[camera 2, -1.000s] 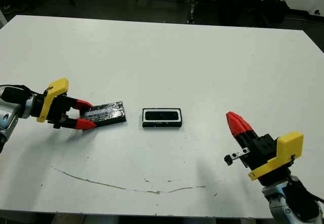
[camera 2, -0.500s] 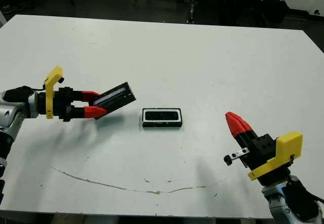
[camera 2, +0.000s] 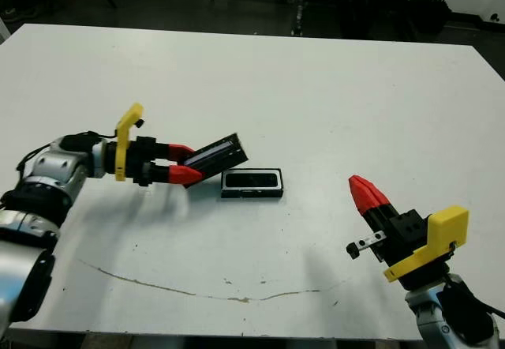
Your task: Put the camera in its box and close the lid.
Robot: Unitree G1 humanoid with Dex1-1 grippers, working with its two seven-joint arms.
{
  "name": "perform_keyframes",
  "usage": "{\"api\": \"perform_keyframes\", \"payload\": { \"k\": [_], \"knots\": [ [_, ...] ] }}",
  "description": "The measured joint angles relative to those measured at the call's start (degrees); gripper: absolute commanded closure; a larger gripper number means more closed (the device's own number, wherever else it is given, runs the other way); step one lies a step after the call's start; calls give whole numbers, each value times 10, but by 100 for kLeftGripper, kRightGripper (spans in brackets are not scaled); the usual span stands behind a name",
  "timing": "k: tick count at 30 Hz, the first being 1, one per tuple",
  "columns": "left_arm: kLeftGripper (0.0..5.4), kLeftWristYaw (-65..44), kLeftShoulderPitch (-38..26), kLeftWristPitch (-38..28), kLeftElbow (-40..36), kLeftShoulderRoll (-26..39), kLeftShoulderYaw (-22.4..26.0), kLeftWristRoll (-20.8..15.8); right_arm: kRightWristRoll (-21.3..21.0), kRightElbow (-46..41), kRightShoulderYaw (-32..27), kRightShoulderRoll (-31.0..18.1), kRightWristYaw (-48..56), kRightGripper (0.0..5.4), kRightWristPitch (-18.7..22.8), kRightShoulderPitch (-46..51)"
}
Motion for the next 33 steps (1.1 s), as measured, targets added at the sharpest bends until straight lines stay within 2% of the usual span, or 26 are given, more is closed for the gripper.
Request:
{"api": "perform_keyframes", "payload": {
  "k": [9, 17, 33],
  "knots": [
    [224, 11, -27, -46, 61, -24, -8, 39, -1, 1, 1, 0, 0, 540, 0, 1],
    [224, -24, -34, -59, 79, -27, -8, 42, -17, 0, 3, 0, -6, 540, 0, 1],
    [224, -42, -36, -57, 74, -32, -14, 51, -18, 0, 7, 3, -6, 540, 0, 4]
  ]
}}
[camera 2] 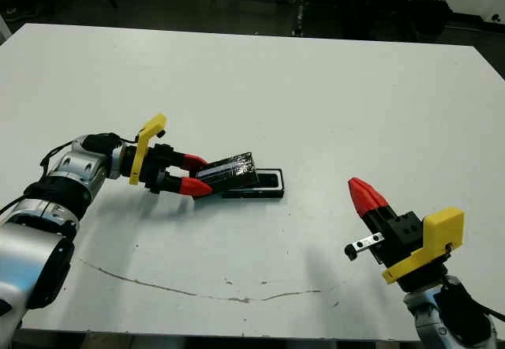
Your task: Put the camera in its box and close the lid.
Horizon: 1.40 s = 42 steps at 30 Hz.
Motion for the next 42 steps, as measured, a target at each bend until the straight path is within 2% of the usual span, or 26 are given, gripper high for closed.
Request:
{"api": "perform_keyframes", "payload": {
  "k": [10, 24, 31, 42],
  "knots": [
    [224, 51, 6, -37, -39, -18, -34, 39, 0, -4, 0, 1, -6, 540, 0, 4],
    [224, 74, 7, -57, -52, -35, -57, 48, 3, -10, 2, 2, -9, 540, 0, 7],
    [224, 91, -2, -64, -40, -50, -70, 55, 4, -10, 2, 2, -9, 540, 0, 8],
    [224, 126, -35, -76, 19, -103, -85, 79, 6, -11, -4, 1, -7, 540, 0, 11]
  ]
}}
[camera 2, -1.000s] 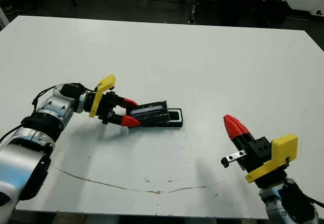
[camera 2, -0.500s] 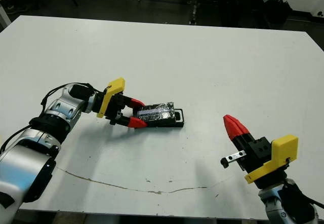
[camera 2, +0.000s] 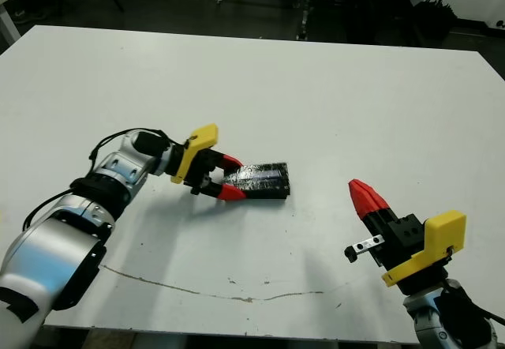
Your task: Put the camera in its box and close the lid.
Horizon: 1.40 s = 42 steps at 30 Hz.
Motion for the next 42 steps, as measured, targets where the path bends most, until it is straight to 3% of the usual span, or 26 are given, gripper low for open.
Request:
{"api": "perform_keyframes", "payload": {
  "k": [14, 21, 28, 31, 35, 42],
  "knots": [
    [224, 9, -22, -1, 25, -14, -11, 25, 13, 0, -2, 0, 4, 540, 0, 0],
    [117, 12, -23, -28, 14, -29, -26, 34, 19, 2, -2, 0, 8, 540, 0, 2],
    [13, -9, -3, -47, -2, -16, -13, 20, 20, 2, -2, 0, 8, 540, 0, 2],
    [1, -25, 9, -53, -13, -1, -1, 9, 22, 2, -2, 0, 8, 540, 0, 2],
    [1, -58, 34, -35, -60, 38, 18, -9, 24, 2, -3, -1, 9, 540, 3, 1],
    [1, -87, 92, 48, -231, 116, 68, -73, 23, 7, -3, -1, 10, 540, 3, -4]
  ]
}}
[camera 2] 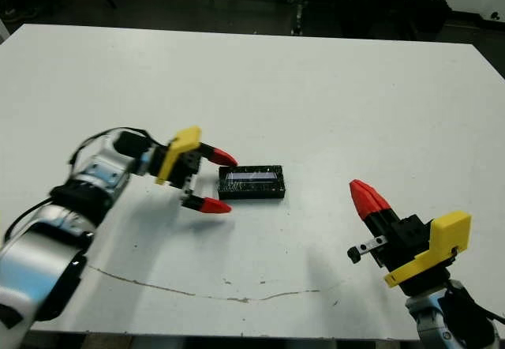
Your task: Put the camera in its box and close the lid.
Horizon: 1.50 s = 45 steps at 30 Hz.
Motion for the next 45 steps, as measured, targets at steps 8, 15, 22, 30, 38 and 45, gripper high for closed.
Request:
{"api": "perform_keyframes", "payload": {
  "k": [8, 15, 22, 30, 38, 45],
  "knots": [
    [1, 144, 94, 48, -195, 51, 81, -43, -3, 5, 1, 0, 0, 540, 0, -3],
    [1, 222, 180, 78, -314, 100, 160, -97, -7, 8, 0, 2, -1, 540, -2, -5],
    [78, 505, 384, 99, -538, -58, 217, -136, -115, 14, 29, 82, -120, 540, -35, -19],
    [194, 683, 520, -53, -576, -194, 164, -43, -220, 45, 76, 136, -199, 540, -66, -27],
    [318, 712, 543, -57, -577, -189, 137, -21, -244, 79, 88, 156, -209, 540, -130, -25],
    [421, 718, 539, -50, -577, -179, 124, -16, -244, 95, 88, 156, -198, 540, -154, -24]
  ]
}}
